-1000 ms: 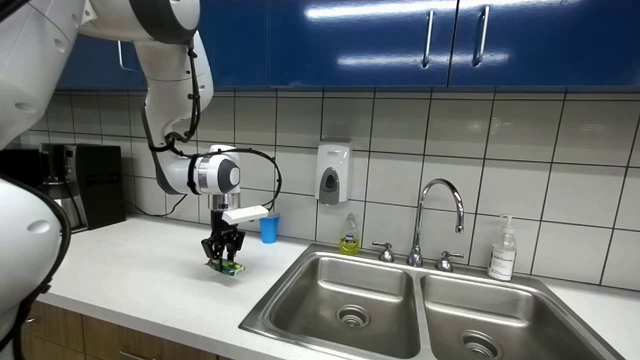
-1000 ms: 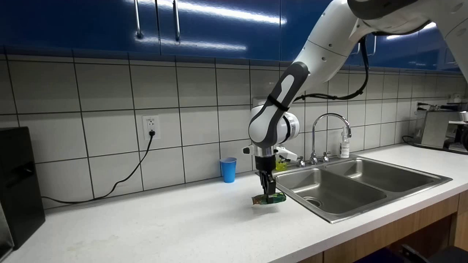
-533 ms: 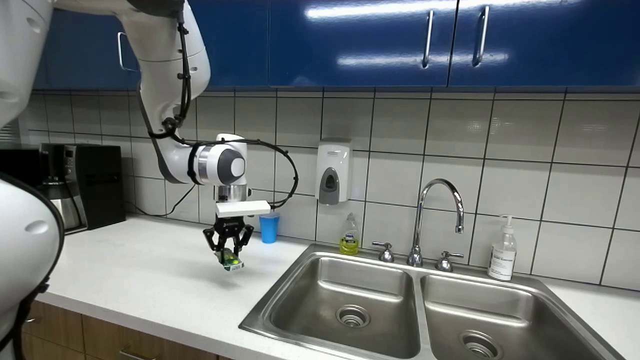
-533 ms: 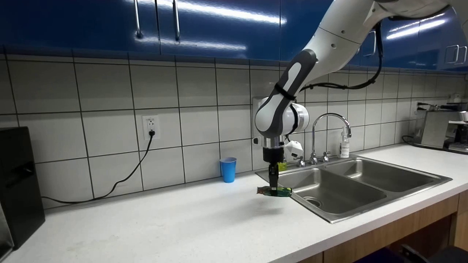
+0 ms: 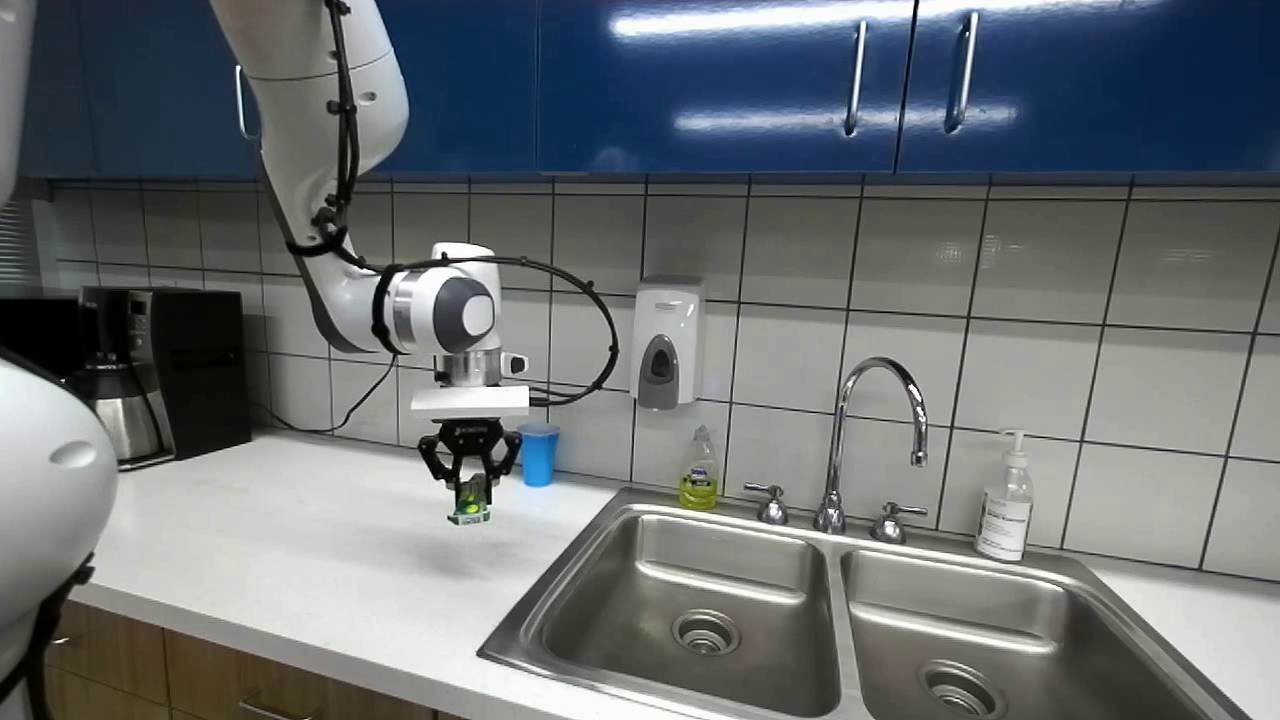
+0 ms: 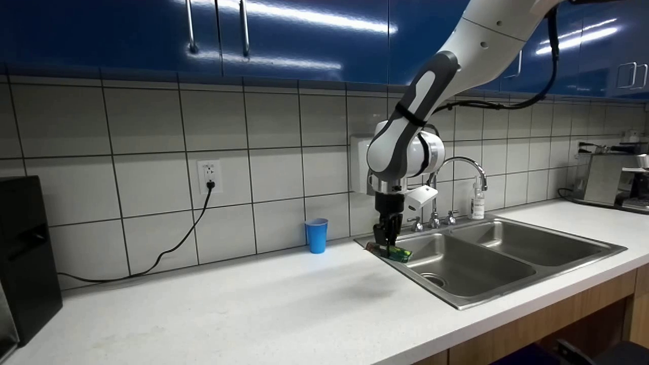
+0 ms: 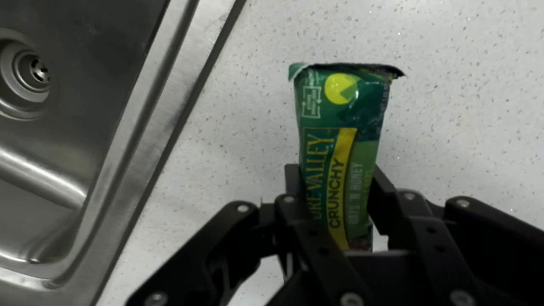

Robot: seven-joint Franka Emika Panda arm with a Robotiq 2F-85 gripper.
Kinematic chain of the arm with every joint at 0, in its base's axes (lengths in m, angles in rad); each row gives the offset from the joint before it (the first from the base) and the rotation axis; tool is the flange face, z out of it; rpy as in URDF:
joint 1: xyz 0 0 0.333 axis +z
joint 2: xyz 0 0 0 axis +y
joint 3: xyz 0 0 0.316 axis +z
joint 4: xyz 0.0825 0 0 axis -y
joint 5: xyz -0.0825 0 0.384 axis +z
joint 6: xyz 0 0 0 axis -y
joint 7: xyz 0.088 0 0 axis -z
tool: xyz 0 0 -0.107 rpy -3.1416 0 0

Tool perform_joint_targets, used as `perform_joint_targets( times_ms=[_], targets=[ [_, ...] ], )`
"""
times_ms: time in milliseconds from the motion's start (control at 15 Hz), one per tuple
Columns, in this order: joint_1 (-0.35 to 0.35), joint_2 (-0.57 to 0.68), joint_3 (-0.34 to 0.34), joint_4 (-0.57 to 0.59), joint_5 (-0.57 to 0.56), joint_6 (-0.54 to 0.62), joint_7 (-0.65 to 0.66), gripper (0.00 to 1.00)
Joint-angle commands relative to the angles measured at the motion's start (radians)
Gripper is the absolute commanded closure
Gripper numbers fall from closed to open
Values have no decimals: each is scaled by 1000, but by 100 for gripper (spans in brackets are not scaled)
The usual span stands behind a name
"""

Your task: Put the candy bar into the sink

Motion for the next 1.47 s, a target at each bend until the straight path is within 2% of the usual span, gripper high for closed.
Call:
perform_joint_targets(
  times_ms=[0,333,533,800,1400],
  targets=[
    [9,-69,-27,-70,-33,65,197,85],
    [20,-98,-80,-102,-130,104,494,85],
    [9,-112,-112,-110,-189,94,623,85],
    [-18,-126,-154,-124,-192,79,674,85],
    [-112,-118,-250,-126,-163,60,627,85]
  ],
)
